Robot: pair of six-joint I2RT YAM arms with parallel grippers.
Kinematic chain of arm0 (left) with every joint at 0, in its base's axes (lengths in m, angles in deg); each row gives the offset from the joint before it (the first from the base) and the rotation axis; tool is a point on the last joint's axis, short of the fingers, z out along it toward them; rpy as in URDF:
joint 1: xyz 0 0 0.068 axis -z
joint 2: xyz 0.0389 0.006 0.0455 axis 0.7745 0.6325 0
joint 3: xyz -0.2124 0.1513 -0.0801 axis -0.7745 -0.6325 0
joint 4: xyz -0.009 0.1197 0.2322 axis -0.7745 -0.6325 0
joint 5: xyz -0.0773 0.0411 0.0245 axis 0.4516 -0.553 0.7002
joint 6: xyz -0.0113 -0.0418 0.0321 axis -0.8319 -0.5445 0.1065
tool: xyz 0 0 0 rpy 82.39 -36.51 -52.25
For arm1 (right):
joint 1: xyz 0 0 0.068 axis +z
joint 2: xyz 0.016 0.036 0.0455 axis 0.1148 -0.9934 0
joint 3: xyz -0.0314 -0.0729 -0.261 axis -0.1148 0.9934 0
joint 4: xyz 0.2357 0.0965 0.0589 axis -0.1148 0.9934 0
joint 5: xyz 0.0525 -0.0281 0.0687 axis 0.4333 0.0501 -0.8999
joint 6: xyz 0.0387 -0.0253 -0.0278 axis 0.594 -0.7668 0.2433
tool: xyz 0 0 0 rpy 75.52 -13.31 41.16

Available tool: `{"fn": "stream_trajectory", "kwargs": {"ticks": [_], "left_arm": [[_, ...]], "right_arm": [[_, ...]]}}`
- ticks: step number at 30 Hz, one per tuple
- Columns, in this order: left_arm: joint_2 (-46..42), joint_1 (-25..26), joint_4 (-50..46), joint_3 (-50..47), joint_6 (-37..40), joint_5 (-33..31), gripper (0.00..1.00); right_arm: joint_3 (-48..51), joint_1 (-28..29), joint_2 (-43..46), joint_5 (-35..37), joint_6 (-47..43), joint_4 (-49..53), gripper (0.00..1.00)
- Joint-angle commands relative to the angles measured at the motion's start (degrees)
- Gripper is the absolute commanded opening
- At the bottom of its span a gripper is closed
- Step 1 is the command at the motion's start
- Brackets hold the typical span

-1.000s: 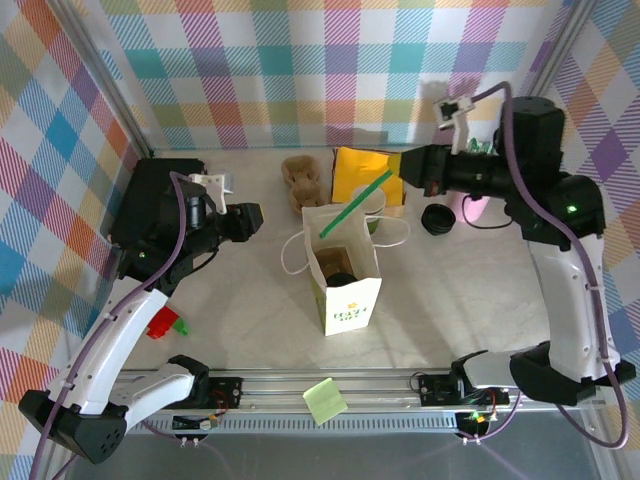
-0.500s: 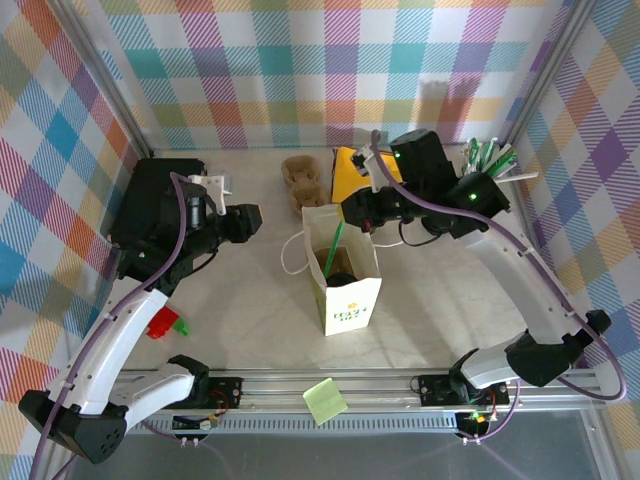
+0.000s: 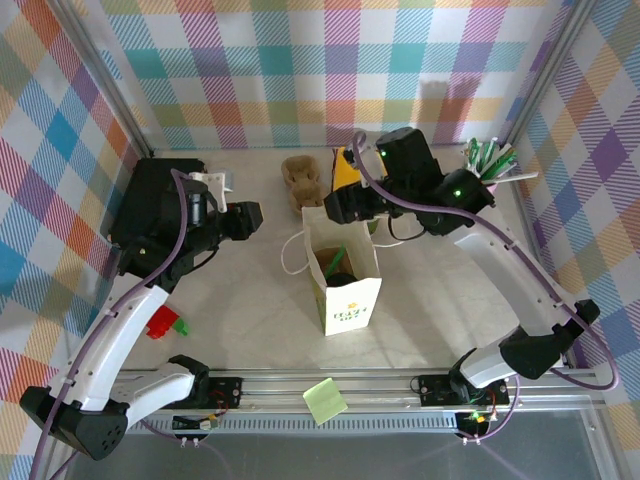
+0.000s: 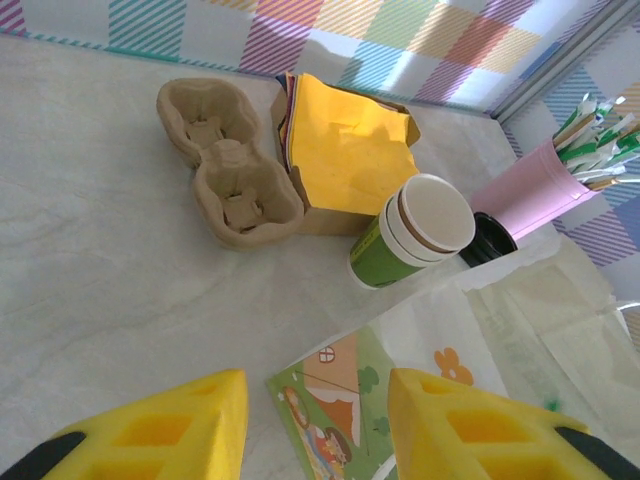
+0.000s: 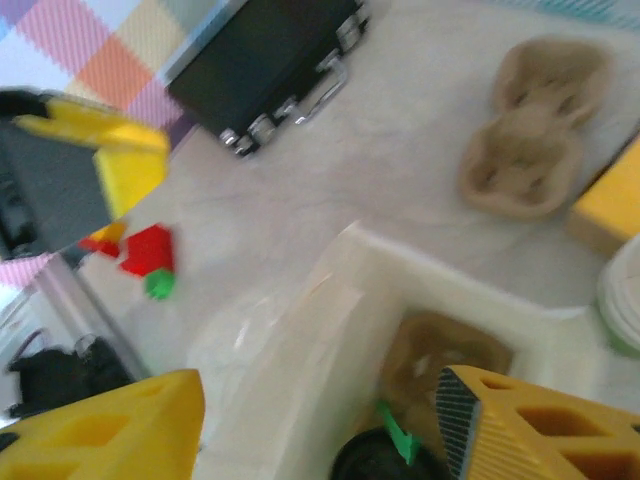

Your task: Pack the takeout coffee

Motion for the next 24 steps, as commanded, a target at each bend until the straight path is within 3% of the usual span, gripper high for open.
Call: {"fn": "stream_trajectory", "kwargs": {"ticks": [1, 6, 11, 24], "left_arm": [[-0.1, 0.6, -1.2, 1.7, -0.2, -0.5, 0.41], [-0.2, 1.0, -1.5, 1.7, -0.5, -0.8, 0.41], [-0.1, 1.6, -2.2, 1.9, -1.0, -1.3, 0.41], [0.1, 3.2, -2.8, 1.9, -1.6, -3.2, 0.4]], "right_arm": [[-4.1, -4.6, -2.5, 11.0, 0.6, -0.2, 0.66], [-8.0, -16.1, -11.0, 12.7, 4.9, -1.4, 0.66], [-14.8, -22.9, -23.0, 12.8, 6.2, -1.5, 0.65], [-29.4, -27.4, -45.9, 9.3, 4.4, -1.1, 0.58]]}}
